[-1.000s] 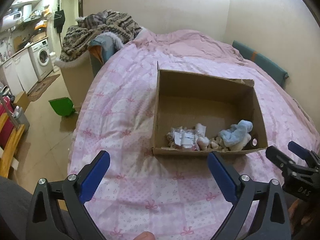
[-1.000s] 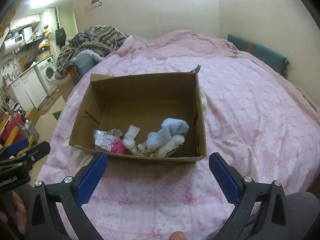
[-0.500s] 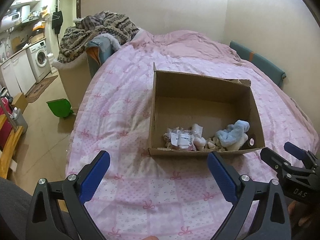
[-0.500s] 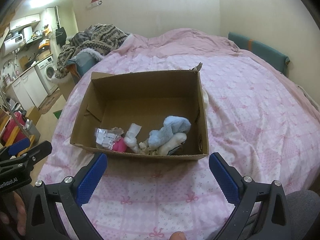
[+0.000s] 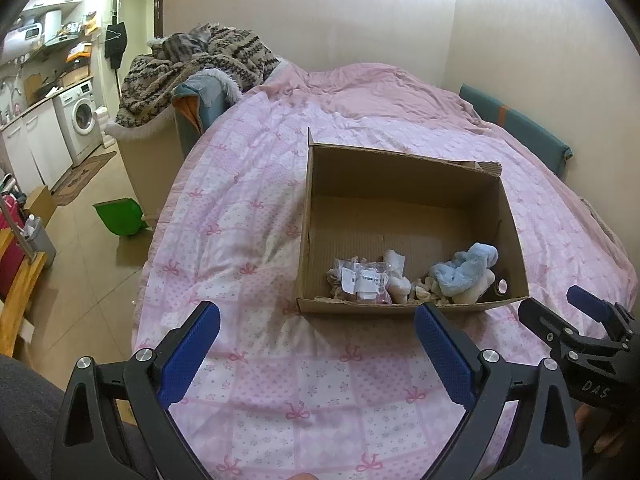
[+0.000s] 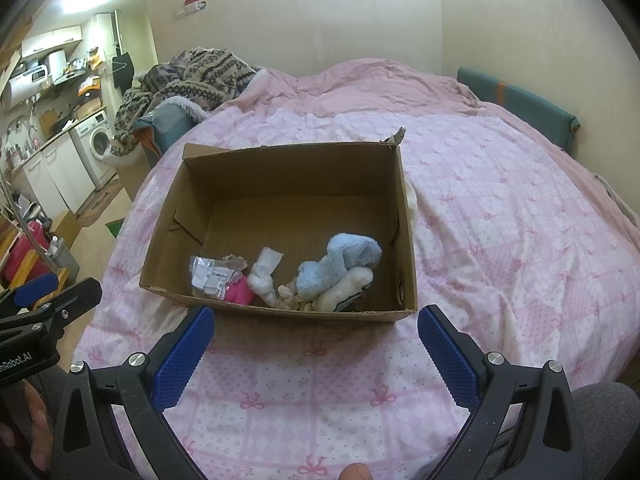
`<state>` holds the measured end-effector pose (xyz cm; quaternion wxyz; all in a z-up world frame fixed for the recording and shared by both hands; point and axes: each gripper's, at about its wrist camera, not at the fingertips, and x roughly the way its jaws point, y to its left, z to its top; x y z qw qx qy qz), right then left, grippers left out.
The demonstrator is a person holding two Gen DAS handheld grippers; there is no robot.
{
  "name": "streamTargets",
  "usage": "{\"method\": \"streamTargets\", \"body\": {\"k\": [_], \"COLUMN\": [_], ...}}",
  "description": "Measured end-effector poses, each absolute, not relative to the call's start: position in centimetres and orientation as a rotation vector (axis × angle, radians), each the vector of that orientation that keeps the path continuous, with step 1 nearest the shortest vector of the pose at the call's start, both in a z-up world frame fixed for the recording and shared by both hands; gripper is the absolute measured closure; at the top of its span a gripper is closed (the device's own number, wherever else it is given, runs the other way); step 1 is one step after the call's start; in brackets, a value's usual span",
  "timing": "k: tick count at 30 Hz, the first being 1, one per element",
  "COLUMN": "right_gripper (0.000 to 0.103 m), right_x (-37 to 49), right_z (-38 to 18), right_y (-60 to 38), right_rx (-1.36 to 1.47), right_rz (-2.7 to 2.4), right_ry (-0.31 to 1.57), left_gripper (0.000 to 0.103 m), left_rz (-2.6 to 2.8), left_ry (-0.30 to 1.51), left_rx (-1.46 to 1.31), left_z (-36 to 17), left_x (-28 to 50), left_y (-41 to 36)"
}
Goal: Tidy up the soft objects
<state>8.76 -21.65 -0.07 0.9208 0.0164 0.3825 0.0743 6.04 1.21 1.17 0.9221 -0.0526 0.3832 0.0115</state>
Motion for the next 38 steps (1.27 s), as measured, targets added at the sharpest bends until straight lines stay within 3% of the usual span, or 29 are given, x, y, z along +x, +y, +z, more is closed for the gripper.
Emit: {"method": "streamTargets", "body": {"k": [38], "right_gripper": [0.0], "right_x": [8.93], "right_z": [-0.11], "right_y": [-21.75], "right_rx": [0.034], "right_rz": [0.153], "right_ry": [0.789], "left_gripper": [0.005], "left_rz": [0.02], "left_ry": [0.791], "left_rx": [-0.117], "left_z": [1.34], "left_x": [5.96], "left_y": [0.93]}}
